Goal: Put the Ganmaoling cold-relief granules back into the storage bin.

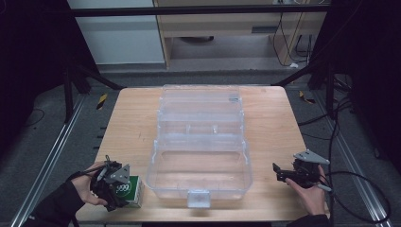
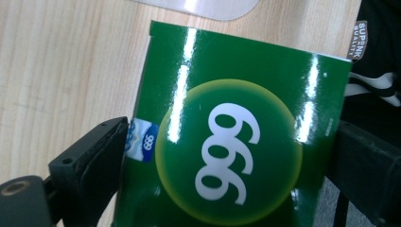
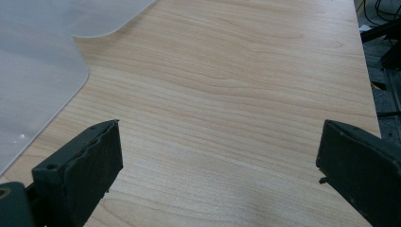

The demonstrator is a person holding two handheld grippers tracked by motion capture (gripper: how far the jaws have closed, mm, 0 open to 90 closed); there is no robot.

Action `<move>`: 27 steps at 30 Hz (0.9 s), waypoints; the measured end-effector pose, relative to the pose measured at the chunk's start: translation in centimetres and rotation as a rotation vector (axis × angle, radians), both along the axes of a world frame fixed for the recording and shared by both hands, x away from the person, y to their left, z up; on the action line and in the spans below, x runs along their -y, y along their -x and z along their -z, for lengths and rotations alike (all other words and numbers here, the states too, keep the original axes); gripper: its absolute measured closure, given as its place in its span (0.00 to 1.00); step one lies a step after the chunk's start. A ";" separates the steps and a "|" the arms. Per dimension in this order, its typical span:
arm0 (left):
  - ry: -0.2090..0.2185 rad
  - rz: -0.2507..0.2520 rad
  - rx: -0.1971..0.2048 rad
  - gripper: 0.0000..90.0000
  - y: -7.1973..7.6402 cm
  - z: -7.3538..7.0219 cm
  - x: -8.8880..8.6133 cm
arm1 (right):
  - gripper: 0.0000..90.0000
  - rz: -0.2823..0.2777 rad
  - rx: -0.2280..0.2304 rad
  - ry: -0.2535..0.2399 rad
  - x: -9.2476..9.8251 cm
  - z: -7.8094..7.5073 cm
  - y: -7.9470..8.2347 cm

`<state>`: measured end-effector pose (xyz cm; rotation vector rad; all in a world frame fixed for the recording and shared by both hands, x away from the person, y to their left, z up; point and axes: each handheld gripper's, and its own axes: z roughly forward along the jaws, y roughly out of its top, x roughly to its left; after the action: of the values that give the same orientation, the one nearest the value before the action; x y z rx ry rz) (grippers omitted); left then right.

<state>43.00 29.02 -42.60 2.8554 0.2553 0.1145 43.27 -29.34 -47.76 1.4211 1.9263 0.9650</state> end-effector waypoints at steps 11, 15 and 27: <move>-0.011 0.019 -0.021 0.06 -0.4 1.0 0.4 | 0.02 -0.002 -0.003 0.006 -0.1 0.1 0.0; -0.012 0.036 -0.024 0.09 -0.4 1.1 0.3 | 0.02 -0.003 -0.004 0.007 0.0 0.1 -0.1; 0.038 0.023 -0.005 0.16 -0.3 0.5 -0.2 | 0.02 -0.005 -0.011 0.005 -0.1 0.1 -0.1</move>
<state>43.26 29.24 -43.12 2.8207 0.2235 0.0967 43.32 -29.22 -47.84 1.4228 1.9397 0.9555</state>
